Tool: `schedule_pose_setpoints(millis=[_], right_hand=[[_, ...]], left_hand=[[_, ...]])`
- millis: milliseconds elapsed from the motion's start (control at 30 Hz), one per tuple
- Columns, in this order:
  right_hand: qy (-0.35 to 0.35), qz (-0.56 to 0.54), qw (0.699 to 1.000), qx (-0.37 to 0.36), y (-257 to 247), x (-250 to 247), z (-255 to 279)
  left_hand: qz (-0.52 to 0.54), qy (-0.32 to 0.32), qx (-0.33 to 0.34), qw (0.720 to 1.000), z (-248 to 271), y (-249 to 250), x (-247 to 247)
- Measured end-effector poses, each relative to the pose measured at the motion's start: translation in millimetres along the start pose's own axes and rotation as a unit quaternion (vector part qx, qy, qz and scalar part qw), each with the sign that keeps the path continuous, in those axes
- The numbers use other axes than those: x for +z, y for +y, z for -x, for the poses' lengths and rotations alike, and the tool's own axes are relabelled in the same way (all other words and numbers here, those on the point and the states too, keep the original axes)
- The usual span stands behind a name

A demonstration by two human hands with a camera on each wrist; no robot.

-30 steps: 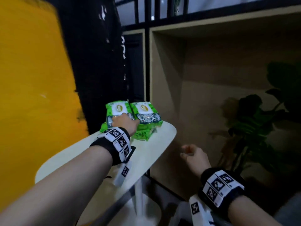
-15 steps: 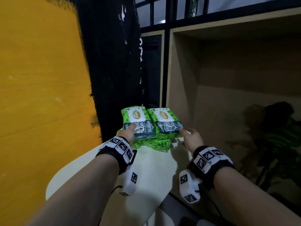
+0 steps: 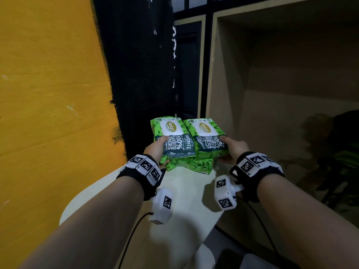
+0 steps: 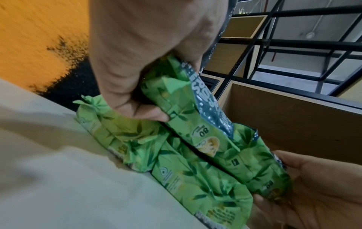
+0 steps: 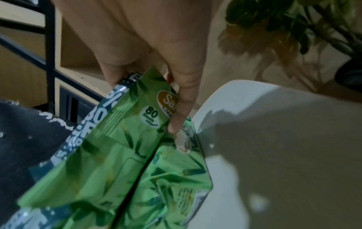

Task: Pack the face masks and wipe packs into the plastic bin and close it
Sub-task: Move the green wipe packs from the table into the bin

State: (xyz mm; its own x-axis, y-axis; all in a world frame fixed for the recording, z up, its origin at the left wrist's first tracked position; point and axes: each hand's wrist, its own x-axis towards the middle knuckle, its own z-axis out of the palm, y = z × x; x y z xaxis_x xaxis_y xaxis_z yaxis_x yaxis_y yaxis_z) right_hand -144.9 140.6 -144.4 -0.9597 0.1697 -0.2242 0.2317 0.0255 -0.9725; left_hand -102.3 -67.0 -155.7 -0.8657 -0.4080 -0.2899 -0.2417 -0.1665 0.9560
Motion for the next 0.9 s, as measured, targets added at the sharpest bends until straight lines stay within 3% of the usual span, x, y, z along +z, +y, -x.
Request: schedule_pose_setpoints(millis=[200, 333, 467, 633, 900], right_hand=[[-0.126, -0.078, 0.988, 0.044, 10.7, -9.5, 9.5], [-0.143, -0.103, 0.984, 0.034, 13.7, -27.5, 29.6], [-0.09, -0.094, 0.991, 0.008, 20.6, -58.9, 52.8], [-0.015, -0.055, 0.998, -0.009, 42.1, -129.7, 76.8], [0.09, -0.062, 0.994, 0.029, 111.6, -261.2, 113.4]], left_hand=[[0.002, 0.016, 0.031, 0.999, 21.1, 0.5, -2.1], [-0.013, 0.051, 0.067, 0.996, 39.6, -3.5, -1.8], [-0.029, 0.051, 0.104, 0.993, 69.7, -4.5, 11.5], [-0.017, -0.007, 0.13, 0.991, 116.0, -11.2, 48.5], [-0.031, -0.126, 0.097, 0.987, 176.8, -69.3, 128.4]])
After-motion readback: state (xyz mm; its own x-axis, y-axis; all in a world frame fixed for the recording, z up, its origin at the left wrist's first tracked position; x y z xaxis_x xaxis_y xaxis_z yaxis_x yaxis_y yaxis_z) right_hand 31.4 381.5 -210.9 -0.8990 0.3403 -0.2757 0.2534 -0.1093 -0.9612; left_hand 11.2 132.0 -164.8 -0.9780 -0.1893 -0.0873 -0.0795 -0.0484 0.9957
